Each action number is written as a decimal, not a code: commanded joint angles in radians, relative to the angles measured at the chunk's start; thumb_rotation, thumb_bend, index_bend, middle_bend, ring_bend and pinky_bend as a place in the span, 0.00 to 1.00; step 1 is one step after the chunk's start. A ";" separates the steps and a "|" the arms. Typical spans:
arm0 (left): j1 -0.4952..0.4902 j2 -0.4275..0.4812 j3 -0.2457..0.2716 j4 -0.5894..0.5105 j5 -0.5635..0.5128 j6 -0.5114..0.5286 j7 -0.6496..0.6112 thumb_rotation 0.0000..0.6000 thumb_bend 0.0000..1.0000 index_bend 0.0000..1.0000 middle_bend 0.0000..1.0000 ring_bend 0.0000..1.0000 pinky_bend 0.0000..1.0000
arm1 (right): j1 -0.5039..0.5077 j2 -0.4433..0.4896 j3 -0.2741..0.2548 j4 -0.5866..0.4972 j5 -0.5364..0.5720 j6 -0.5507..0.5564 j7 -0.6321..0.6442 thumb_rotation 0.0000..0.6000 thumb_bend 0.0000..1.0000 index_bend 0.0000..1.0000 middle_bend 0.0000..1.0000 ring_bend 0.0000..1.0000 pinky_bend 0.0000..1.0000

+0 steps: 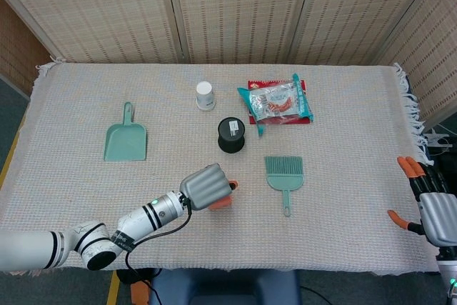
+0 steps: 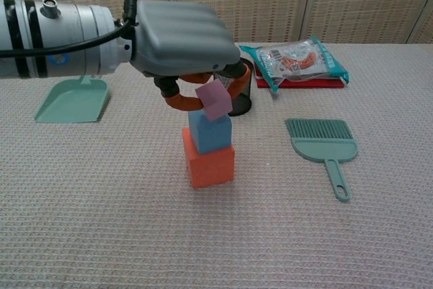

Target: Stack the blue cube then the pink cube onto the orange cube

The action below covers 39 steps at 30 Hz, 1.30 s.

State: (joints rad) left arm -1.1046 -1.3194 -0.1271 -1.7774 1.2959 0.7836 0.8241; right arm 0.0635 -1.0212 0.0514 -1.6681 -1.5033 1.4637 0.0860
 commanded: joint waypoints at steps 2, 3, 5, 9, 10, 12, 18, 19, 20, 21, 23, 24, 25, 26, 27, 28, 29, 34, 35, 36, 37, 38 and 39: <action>-0.001 0.002 0.007 0.009 0.005 0.004 -0.008 1.00 0.36 0.59 1.00 1.00 1.00 | -0.001 0.001 -0.001 -0.001 -0.002 0.001 0.000 1.00 0.09 0.00 0.00 0.00 0.00; 0.000 0.003 0.009 0.011 0.007 0.005 -0.012 1.00 0.37 0.59 1.00 1.00 1.00 | -0.001 0.001 0.000 -0.001 -0.001 0.002 0.000 1.00 0.09 0.00 0.00 0.00 0.00; 0.001 0.002 0.014 0.016 0.015 0.008 -0.022 1.00 0.37 0.59 1.00 1.00 1.00 | -0.002 0.001 0.000 -0.002 -0.001 0.002 -0.001 1.00 0.09 0.00 0.00 0.00 0.00; -0.001 -0.006 0.021 0.026 0.030 0.007 -0.042 1.00 0.36 0.59 1.00 1.00 1.00 | 0.000 0.000 0.001 -0.002 0.003 -0.001 -0.002 1.00 0.09 0.00 0.00 0.00 0.00; -0.002 -0.010 0.023 0.031 0.035 0.007 -0.047 1.00 0.36 0.59 1.00 1.00 1.00 | -0.001 0.001 0.001 -0.002 0.004 -0.001 -0.001 1.00 0.09 0.00 0.00 0.00 0.00; -0.002 -0.015 0.026 0.037 0.042 0.008 -0.055 1.00 0.36 0.59 1.00 1.00 1.00 | -0.001 0.002 0.002 -0.002 0.006 0.000 0.000 1.00 0.09 0.00 0.00 0.00 0.00; -0.002 -0.020 0.029 0.054 0.055 0.012 -0.074 1.00 0.36 0.52 1.00 1.00 1.00 | -0.004 0.002 0.002 -0.002 0.002 0.005 0.000 1.00 0.09 0.00 0.00 0.00 0.00; -0.002 -0.020 0.030 0.055 0.059 0.014 -0.077 1.00 0.36 0.51 1.00 1.00 1.00 | -0.003 0.002 0.002 -0.001 0.002 0.005 0.000 1.00 0.09 0.00 0.00 0.00 0.00; -0.002 -0.020 0.031 0.055 0.061 0.015 -0.079 1.00 0.36 0.49 1.00 1.00 1.00 | -0.003 0.002 0.002 -0.001 0.002 0.004 -0.001 1.00 0.09 0.00 0.00 0.00 0.00; -0.001 -0.020 0.032 0.055 0.064 0.015 -0.082 1.00 0.36 0.47 1.00 1.00 1.00 | -0.003 0.002 0.002 -0.001 0.003 0.004 -0.001 1.00 0.09 0.00 0.00 0.00 0.00; 0.000 -0.018 0.033 0.056 0.068 0.017 -0.086 1.00 0.36 0.44 1.00 1.00 1.00 | -0.003 0.002 0.003 -0.002 0.005 0.002 -0.003 1.00 0.09 0.00 0.00 0.00 0.00; 0.000 -0.018 0.034 0.056 0.070 0.018 -0.088 1.00 0.37 0.43 1.00 1.00 1.00 | -0.002 0.001 0.003 -0.002 0.006 0.002 -0.004 1.00 0.09 0.00 0.00 0.00 0.00; 0.001 -0.018 0.034 0.055 0.071 0.019 -0.090 1.00 0.37 0.42 1.00 1.00 1.00 | -0.002 0.001 0.003 -0.002 0.006 0.001 -0.004 1.00 0.09 0.00 0.00 0.00 0.00; 0.002 -0.017 0.035 0.055 0.073 0.020 -0.092 1.00 0.37 0.40 1.00 1.00 1.00 | -0.003 0.001 0.002 -0.003 0.006 0.002 -0.005 1.00 0.09 0.00 0.00 0.00 0.00; 0.002 -0.017 0.036 0.056 0.073 0.021 -0.092 1.00 0.37 0.39 1.00 1.00 1.00 | -0.003 0.001 0.003 -0.003 0.006 0.003 -0.006 1.00 0.09 0.00 0.00 0.00 0.00; 0.003 -0.017 0.036 0.056 0.073 0.021 -0.092 1.00 0.37 0.38 1.00 1.00 1.00 | -0.004 0.001 0.002 -0.004 0.005 0.003 -0.007 1.00 0.09 0.00 0.00 0.00 0.00; 0.003 -0.016 0.038 0.057 0.074 0.020 -0.093 1.00 0.36 0.36 1.00 1.00 1.00 | -0.004 0.001 0.003 -0.003 0.006 0.003 -0.006 1.00 0.09 0.00 0.00 0.00 0.00; 0.007 -0.014 0.042 0.057 0.076 0.021 -0.100 1.00 0.36 0.30 1.00 1.00 1.00 | -0.005 0.002 0.003 -0.004 0.007 0.005 -0.005 1.00 0.09 0.00 0.00 0.00 0.00; 0.008 -0.015 0.042 0.059 0.079 0.023 -0.103 1.00 0.36 0.29 1.00 1.00 1.00 | -0.004 0.002 0.003 -0.003 0.006 0.004 -0.006 1.00 0.09 0.00 0.00 0.00 0.00; 0.008 -0.016 0.041 0.060 0.080 0.024 -0.106 1.00 0.37 0.28 1.00 1.00 1.00 | -0.004 0.003 0.002 -0.003 0.006 0.003 -0.006 1.00 0.09 0.00 0.00 0.00 0.00; 0.008 -0.017 0.040 0.062 0.082 0.025 -0.110 1.00 0.37 0.28 1.00 1.00 1.00 | -0.004 0.004 0.001 -0.003 0.005 0.001 -0.006 1.00 0.09 0.00 0.00 0.00 0.00; 0.008 -0.017 0.040 0.063 0.084 0.026 -0.112 1.00 0.37 0.27 1.00 1.00 1.00 | -0.004 0.004 0.001 -0.004 0.005 0.000 -0.006 1.00 0.09 0.00 0.00 0.00 0.00; 0.009 -0.017 0.039 0.063 0.086 0.027 -0.114 1.00 0.37 0.26 1.00 1.00 1.00 | -0.004 0.005 0.001 -0.004 0.005 0.001 -0.007 1.00 0.09 0.00 0.00 0.00 0.00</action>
State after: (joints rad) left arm -1.0962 -1.3364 -0.0872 -1.7149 1.3803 0.8098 0.7110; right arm 0.0595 -1.0165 0.0527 -1.6722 -1.4978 1.4647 0.0794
